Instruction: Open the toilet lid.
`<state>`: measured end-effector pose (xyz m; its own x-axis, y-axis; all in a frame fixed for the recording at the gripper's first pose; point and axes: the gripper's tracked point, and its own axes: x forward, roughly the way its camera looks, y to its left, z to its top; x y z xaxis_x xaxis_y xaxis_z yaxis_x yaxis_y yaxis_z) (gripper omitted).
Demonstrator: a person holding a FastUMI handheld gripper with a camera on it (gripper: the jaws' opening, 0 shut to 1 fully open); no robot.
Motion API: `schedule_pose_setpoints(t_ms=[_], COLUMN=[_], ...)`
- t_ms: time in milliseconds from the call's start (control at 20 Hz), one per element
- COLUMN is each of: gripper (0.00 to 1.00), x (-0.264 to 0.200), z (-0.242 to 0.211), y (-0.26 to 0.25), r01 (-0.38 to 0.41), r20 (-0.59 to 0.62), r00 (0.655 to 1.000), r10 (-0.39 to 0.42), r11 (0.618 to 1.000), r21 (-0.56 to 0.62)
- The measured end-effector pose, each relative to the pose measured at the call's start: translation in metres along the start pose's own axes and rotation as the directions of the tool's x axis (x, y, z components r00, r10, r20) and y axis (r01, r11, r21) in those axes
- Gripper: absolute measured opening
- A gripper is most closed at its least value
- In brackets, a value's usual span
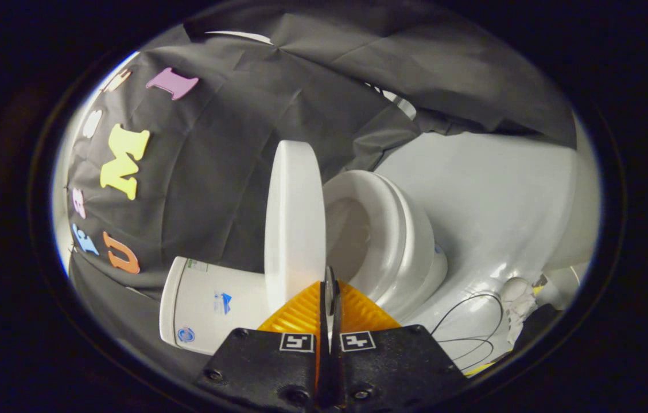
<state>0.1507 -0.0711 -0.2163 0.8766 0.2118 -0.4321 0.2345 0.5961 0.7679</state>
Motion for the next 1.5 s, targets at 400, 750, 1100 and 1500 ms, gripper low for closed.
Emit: schedule_pose_setpoints(t_ms=[400,750,1100,1500], gripper=[0.04,0.04,0.04,0.04], x=[-0.010,-0.014,-0.014,-0.019], z=[-0.006,-0.010,-0.012,-0.018], y=[0.045,0.064,0.076,0.100], r01=[-0.027,0.000,0.024,0.063], r20=[0.046,0.081,0.094,0.142], r00=[0.998,0.997,0.996,0.990], r10=[0.033,0.015,-0.003,-0.016], r11=[0.991,0.983,0.973,0.940], r21=[-0.131,-0.186,-0.230,-0.334])
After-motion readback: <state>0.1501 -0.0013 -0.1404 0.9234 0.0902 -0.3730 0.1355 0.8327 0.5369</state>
